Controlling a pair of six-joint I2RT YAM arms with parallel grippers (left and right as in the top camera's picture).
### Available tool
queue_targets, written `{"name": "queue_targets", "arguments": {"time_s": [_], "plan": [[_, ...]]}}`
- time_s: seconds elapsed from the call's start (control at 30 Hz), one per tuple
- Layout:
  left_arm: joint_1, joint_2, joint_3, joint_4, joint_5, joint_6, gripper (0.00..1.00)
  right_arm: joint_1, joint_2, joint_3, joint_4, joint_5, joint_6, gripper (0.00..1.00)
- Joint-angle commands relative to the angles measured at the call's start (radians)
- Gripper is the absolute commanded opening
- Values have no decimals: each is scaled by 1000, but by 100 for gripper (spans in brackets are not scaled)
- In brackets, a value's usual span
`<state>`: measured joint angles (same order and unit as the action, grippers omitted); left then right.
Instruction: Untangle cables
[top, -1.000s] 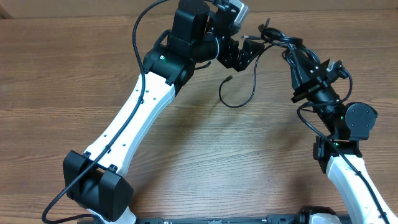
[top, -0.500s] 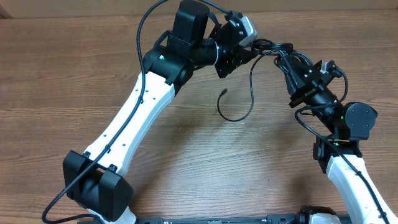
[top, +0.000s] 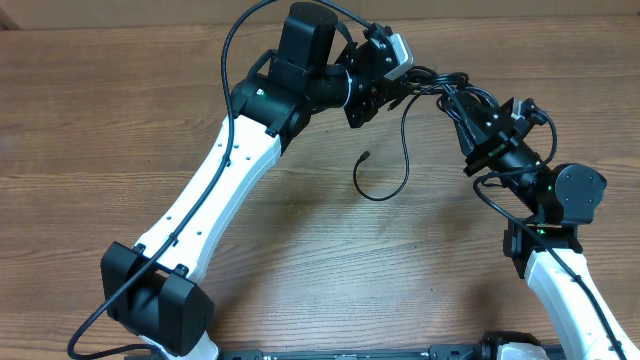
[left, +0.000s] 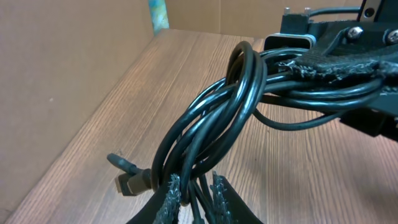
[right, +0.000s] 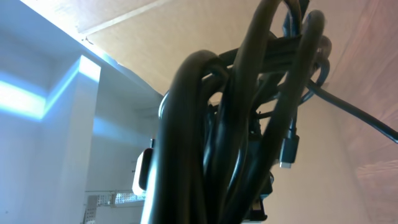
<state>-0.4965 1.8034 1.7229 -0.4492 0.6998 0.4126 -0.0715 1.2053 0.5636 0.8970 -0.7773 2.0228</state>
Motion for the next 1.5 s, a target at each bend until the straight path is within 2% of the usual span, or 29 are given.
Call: {"name": "queue_targets", "arguments": {"time_s": [0.0,0.1,0.5,0.57,0.63,1.0,1.1,1.33,1.43,1.47], "plan": [[-9,8,13,1,30,47,15,4,-4,14,9,-41,120,4],[-9,8,13,0,30,48,4,4,-4,14,10,-46,120,4],[-9,8,13,-47,31,77,4,4,-4,14,6,-93,114,4],[-9,8,13,-77,30,89,4,4,-4,14,-7,-93,85,5],[-8,8,13,-103,31,89,4,4,-4,14,-46,-93,54,13],[-8,8,13,-224,86,77,4,4,-4,14,-288,-87,-209,15],[-7,8,13,-251,81,77,4,4,-4,14,-322,-88,-330,32],[-6,8,13,-303,78,77,4,4,-4,14,-465,-89,-684,83],[-6,8,13,-319,75,77,4,4,-4,14,-546,-88,-851,98],[-6,8,13,-325,74,77,4,4,-4,14,-572,-89,-919,100]]}}
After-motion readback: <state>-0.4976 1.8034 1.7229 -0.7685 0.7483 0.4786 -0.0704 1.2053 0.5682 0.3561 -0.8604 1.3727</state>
